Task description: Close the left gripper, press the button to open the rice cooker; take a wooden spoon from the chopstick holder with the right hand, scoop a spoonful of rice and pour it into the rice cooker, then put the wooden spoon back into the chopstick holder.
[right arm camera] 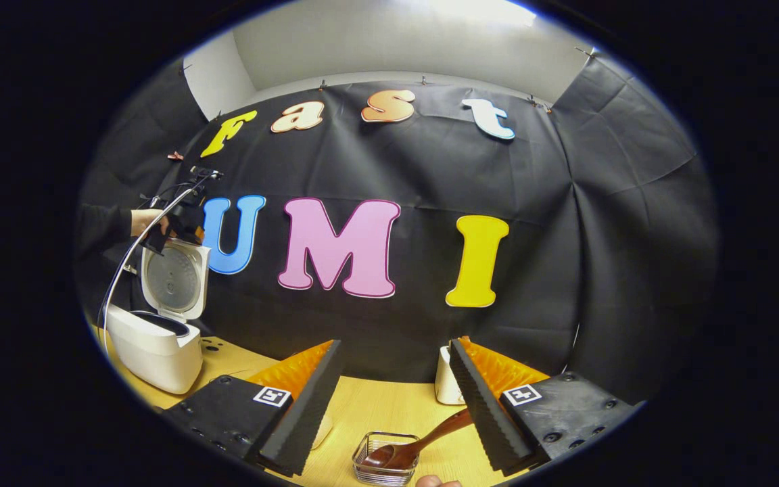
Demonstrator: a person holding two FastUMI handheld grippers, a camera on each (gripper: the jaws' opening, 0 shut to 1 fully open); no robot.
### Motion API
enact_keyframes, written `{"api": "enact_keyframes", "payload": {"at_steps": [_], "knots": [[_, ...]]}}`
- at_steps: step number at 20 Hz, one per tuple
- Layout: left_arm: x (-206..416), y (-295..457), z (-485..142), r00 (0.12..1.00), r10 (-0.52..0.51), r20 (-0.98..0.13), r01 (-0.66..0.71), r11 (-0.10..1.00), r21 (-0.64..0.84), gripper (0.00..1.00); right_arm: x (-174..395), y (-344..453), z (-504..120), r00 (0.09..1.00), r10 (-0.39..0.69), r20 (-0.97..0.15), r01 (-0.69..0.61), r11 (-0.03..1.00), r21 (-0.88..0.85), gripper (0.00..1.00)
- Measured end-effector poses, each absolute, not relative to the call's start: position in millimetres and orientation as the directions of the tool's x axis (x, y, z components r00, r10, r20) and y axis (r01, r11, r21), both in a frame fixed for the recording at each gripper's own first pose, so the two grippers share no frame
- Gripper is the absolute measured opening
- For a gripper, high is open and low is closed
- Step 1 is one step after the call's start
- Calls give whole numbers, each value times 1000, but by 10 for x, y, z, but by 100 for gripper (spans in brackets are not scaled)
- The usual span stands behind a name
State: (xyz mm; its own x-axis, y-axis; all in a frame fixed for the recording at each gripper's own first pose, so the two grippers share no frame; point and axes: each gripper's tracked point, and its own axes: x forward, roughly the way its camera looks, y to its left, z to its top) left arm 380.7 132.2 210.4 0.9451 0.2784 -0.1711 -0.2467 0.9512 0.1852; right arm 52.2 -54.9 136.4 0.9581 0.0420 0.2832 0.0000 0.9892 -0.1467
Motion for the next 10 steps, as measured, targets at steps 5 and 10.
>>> {"api": "enact_keyframes", "payload": {"at_steps": [5,10], "knots": [[3641,1276,1939,936,248,-249,-239,969,69,96,495,-506,1390,956,56,289,-12,988,-151,97],[3192,1098,1868,919,224,-325,-239,971,-7,94,438,-519,1408,952,86,295,-49,990,-129,97]]}}
